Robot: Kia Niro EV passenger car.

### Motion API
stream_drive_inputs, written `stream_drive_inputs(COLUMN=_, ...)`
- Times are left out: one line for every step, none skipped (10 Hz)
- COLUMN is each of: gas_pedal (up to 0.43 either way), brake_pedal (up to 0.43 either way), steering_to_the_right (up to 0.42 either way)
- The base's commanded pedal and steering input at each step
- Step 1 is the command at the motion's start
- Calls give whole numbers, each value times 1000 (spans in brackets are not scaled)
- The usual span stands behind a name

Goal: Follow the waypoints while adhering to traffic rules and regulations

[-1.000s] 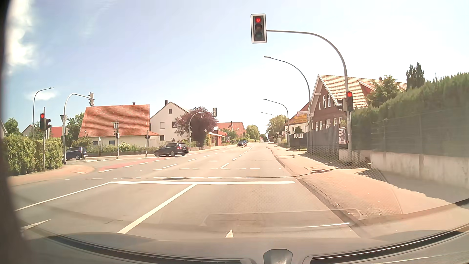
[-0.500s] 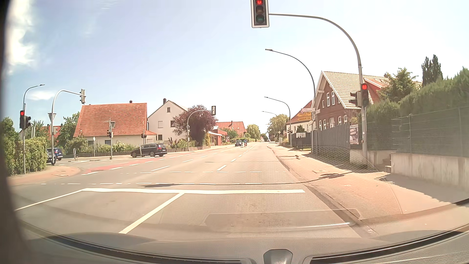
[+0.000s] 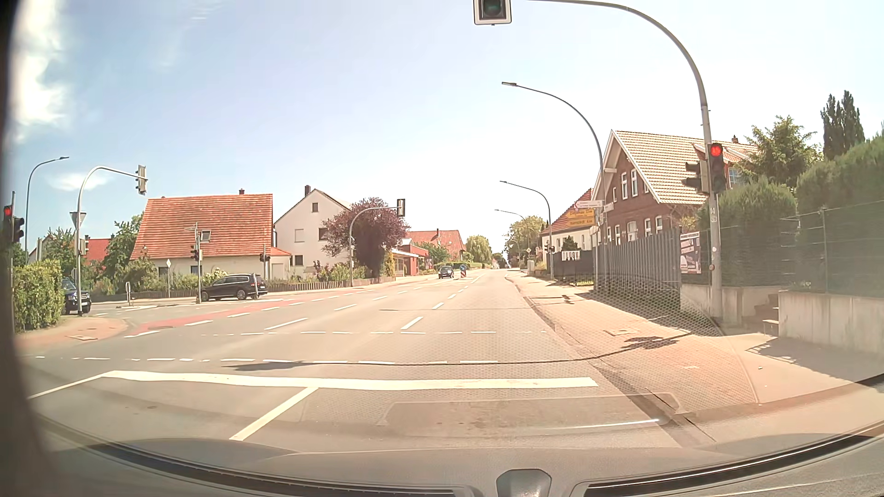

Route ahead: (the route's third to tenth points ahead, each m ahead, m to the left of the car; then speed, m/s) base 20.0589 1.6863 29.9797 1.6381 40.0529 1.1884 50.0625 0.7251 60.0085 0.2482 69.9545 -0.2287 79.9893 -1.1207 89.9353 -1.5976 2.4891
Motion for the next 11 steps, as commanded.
stream_drive_inputs(gas_pedal=0, brake_pedal=244, steering_to_the_right=-4)
stream_drive_inputs(gas_pedal=0, brake_pedal=244, steering_to_the_right=-4)
stream_drive_inputs(gas_pedal=0, brake_pedal=244, steering_to_the_right=-4)
stream_drive_inputs(gas_pedal=0, brake_pedal=244, steering_to_the_right=-5)
stream_drive_inputs(gas_pedal=0, brake_pedal=244, steering_to_the_right=-5)
stream_drive_inputs(gas_pedal=0, brake_pedal=244, steering_to_the_right=-4)
stream_drive_inputs(gas_pedal=0, brake_pedal=244, steering_to_the_right=-4)
stream_drive_inputs(gas_pedal=0, brake_pedal=244, steering_to_the_right=-4)
stream_drive_inputs(gas_pedal=0, brake_pedal=244, steering_to_the_right=-4)
stream_drive_inputs(gas_pedal=0, brake_pedal=244, steering_to_the_right=-4)
stream_drive_inputs(gas_pedal=0, brake_pedal=244, steering_to_the_right=-4)
